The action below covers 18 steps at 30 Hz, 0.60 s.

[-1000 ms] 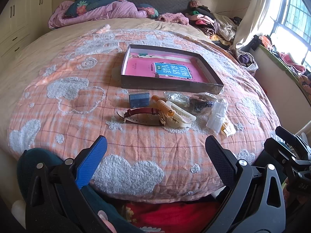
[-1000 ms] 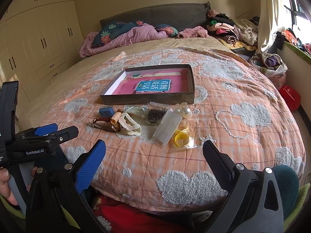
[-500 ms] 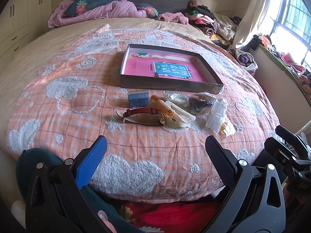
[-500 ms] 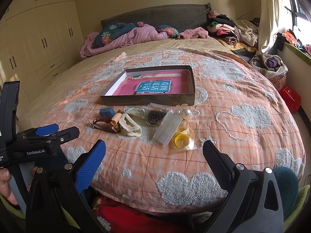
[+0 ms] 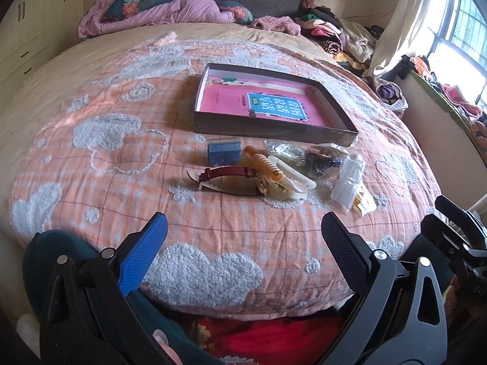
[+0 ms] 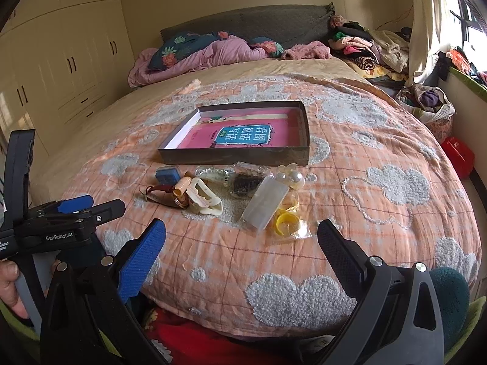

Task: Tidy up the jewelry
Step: 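Move left tool toward blue box while right tool moves toward clear bag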

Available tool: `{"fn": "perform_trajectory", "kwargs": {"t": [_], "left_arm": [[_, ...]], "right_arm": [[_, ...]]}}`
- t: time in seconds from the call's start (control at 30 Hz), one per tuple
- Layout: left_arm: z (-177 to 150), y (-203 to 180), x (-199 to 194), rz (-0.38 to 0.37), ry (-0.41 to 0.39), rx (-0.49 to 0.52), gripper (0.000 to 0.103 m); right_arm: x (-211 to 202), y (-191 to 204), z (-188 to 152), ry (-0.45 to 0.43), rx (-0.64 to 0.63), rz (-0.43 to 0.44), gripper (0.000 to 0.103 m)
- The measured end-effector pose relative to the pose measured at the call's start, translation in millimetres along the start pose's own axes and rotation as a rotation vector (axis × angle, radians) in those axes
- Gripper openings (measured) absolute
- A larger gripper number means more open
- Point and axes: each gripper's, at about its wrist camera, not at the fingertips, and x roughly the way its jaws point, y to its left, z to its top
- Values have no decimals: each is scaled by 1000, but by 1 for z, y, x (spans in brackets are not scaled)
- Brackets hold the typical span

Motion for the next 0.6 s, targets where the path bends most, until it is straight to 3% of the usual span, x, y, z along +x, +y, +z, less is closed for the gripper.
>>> {"fn": "perform_trajectory", "kwargs": {"t": [0.4,0.6], "left_arm": [[13,38,19,43,34,-103,95],[25,52,34,13,37,-124,95]], "right_arm": [[21,-11,16,12,-12,18,99],[35,-20,31,16,-9,22,99]]}}
